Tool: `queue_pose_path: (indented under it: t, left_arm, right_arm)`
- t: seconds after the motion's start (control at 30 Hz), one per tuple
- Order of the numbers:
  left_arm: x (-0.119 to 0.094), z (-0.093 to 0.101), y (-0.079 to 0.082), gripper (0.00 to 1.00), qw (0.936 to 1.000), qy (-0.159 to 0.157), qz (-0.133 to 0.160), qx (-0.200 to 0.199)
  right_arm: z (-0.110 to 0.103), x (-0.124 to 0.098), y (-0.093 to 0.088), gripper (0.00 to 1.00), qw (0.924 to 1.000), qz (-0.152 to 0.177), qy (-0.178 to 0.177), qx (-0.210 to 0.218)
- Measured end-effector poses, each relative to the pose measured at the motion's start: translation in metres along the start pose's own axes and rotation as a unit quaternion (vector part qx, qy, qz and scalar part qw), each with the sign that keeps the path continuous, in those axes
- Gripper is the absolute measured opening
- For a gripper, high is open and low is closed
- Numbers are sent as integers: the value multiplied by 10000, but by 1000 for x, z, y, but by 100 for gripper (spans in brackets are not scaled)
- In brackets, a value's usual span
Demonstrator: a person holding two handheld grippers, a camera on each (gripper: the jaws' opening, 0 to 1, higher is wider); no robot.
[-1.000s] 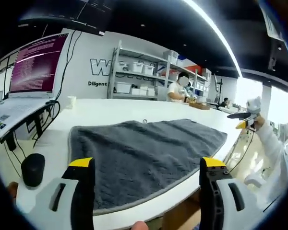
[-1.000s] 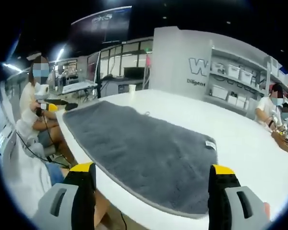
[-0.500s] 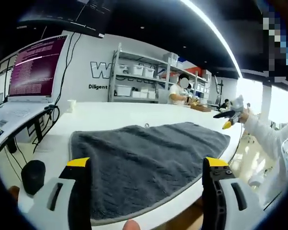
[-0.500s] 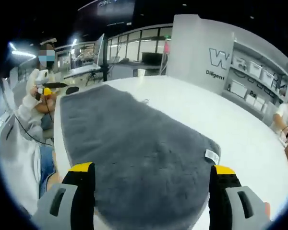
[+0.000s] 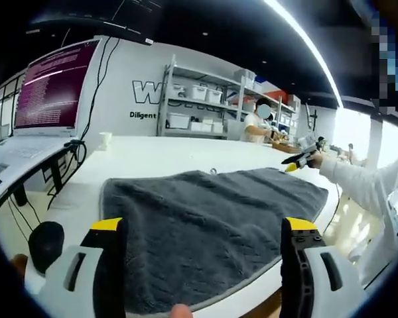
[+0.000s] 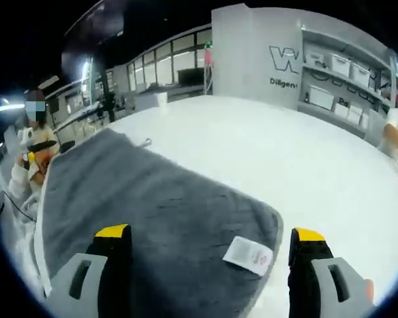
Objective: Open the folded towel by lifting each exposed corner and separating the folded layers until the towel lies flat within the target outline without major curled edges
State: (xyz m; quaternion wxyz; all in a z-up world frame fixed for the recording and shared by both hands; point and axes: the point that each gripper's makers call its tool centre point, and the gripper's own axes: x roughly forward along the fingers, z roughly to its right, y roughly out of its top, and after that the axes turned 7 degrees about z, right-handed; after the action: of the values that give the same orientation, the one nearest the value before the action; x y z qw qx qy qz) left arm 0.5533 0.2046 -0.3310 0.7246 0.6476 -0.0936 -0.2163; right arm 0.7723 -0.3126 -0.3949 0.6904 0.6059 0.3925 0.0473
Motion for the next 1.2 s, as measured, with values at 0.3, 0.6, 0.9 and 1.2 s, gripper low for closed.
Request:
queue_pose_path:
  t: [0.3, 0.6, 0.9, 1.2]
  left_arm:
    - [12, 1, -2, 95, 10000, -62, -35, -46]
    - [20, 6, -6, 93, 9997, -183, -40, -125]
    - [20, 5, -9, 91, 9996, -199, -70, -195]
    - [19, 4, -10, 90, 9996, -195, -70, -213]
  right_arm:
    - [26, 20, 8, 76, 9964, 536, -430, 499]
    - [57, 22, -4, 45, 9911, 522, -1035, 660]
    - [60, 19, -15, 29, 9895, 467, -1213, 629]
    - [64, 20, -15, 7, 9872, 723, -1311, 553]
